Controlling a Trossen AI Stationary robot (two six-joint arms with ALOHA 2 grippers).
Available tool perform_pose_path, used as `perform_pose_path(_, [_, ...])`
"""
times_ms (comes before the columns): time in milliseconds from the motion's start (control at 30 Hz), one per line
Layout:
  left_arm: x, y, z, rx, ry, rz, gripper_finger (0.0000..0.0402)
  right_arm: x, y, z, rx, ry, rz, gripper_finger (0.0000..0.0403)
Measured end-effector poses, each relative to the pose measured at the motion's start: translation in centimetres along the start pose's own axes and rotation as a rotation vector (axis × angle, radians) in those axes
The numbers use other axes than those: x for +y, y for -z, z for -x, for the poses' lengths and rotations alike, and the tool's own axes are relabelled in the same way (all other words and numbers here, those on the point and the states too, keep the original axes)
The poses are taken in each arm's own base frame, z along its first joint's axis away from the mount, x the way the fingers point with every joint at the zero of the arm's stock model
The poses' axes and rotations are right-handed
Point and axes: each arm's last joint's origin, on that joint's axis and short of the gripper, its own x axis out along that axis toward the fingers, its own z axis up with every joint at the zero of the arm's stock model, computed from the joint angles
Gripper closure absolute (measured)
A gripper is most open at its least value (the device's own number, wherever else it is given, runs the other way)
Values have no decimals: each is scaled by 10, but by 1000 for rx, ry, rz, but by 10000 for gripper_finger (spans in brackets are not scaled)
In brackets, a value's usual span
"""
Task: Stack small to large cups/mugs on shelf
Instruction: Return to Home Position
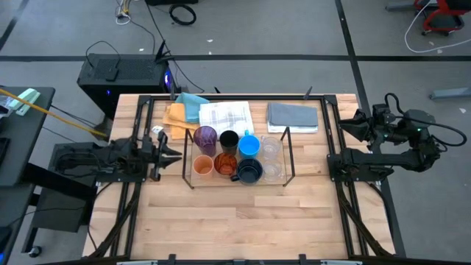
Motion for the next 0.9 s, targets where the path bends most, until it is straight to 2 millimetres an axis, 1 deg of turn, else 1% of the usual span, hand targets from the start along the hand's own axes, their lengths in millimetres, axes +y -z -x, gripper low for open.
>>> perform_pose_path(200, [0,4,0,44,-1,0,332,0,0,0,0,0,0,286])
perform_pose_path(400, [1,8,0,83,-5,0,327,0,0,0,0,0,0,286])
perform_pose_path(500, [1,8,0,82,-4,-9,323,0,0,0,0,0,0,286])
perform_pose_path(600, [1,8,0,81,-6,21,322,0,0,0,0,0,0,286])
perform_pose_path(900, [1,8,0,83,-8,47,334,0,0,0,0,0,0,286])
